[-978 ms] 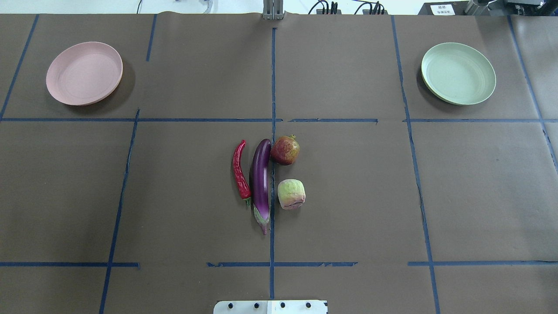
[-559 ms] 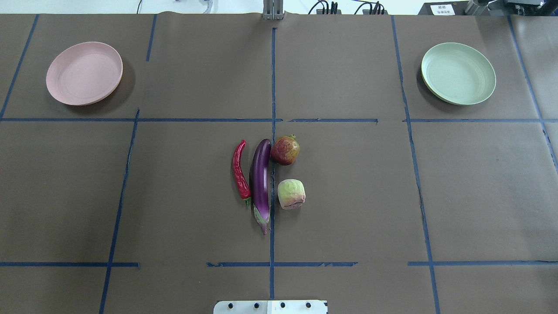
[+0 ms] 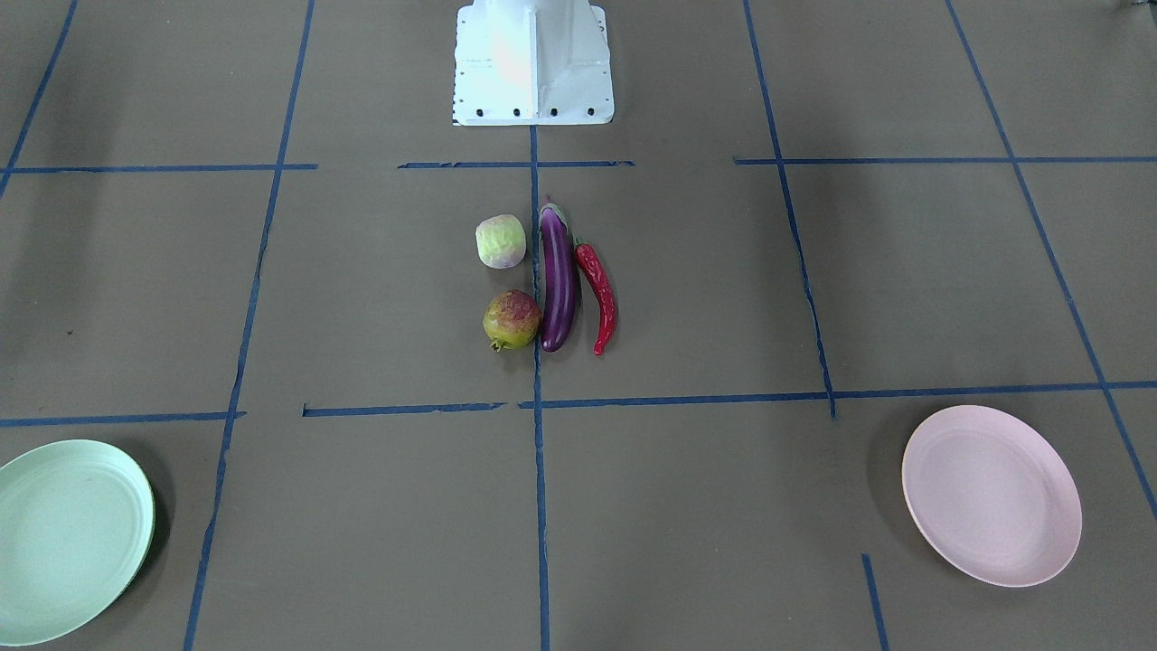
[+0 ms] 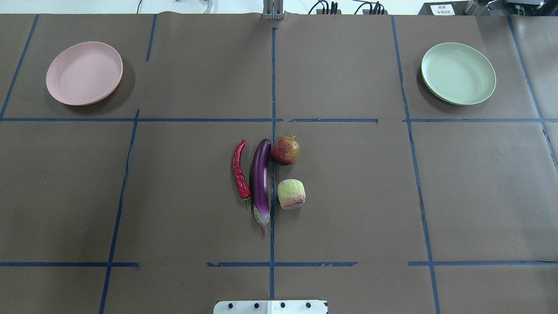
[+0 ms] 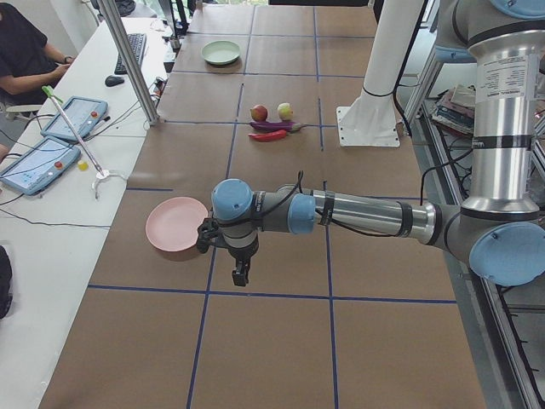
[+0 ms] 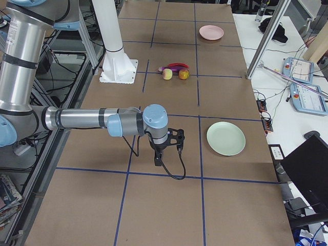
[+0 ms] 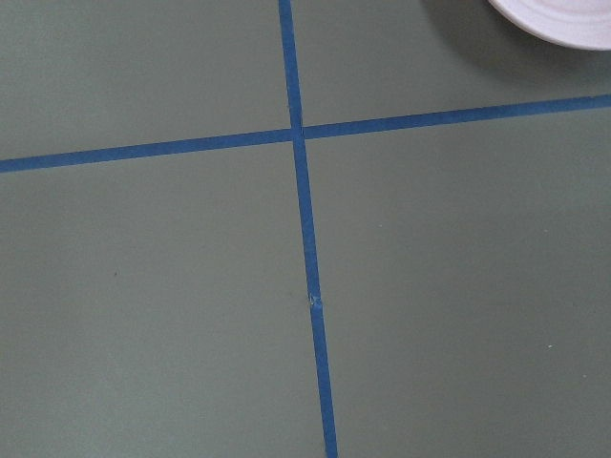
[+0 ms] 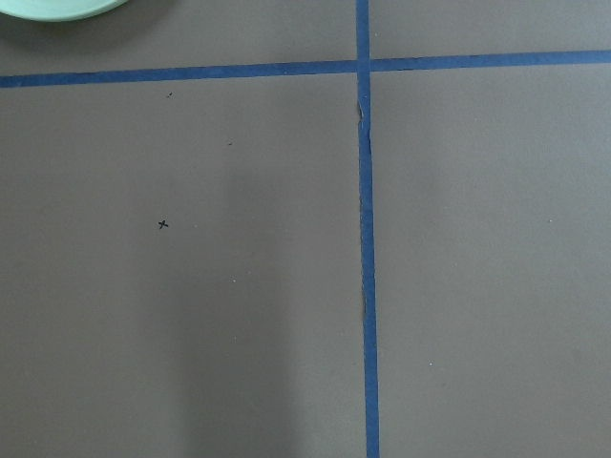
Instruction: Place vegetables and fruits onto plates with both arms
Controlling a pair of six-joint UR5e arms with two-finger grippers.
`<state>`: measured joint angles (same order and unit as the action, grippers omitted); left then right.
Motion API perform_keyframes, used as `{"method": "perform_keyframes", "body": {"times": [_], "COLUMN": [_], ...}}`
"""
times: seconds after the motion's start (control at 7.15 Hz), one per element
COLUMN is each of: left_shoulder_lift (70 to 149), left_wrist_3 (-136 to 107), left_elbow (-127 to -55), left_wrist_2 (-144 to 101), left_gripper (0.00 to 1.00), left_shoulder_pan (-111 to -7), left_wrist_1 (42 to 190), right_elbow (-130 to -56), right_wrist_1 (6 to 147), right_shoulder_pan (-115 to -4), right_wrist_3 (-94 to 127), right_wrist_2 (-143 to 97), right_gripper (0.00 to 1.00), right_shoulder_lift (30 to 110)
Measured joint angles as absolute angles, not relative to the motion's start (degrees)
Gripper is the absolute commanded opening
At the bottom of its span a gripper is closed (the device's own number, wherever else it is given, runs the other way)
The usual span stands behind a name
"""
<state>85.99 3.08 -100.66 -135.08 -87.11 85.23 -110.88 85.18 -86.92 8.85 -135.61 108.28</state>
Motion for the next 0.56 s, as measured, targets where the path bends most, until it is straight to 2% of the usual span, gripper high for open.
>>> {"method": "perform_keyframes", "body": {"times": [0.56], "left_shoulder_lift": [85.93], "left_wrist_3": [3.62], "left_elbow": [-101.56], "left_wrist_2": [-135.26], "left_gripper": [1.0], "left_shoulder_pan": [-87.16], "left_wrist_1": [85.53], "right_elbow": [-110.88], "right_wrist_1": [84.7], "right_shoulder_pan": [-86.17], "right_wrist_3": [8.99], "right_wrist_2": [-135.72], "right_gripper": [1.0], "right_shoulder_lift": [107.96]}}
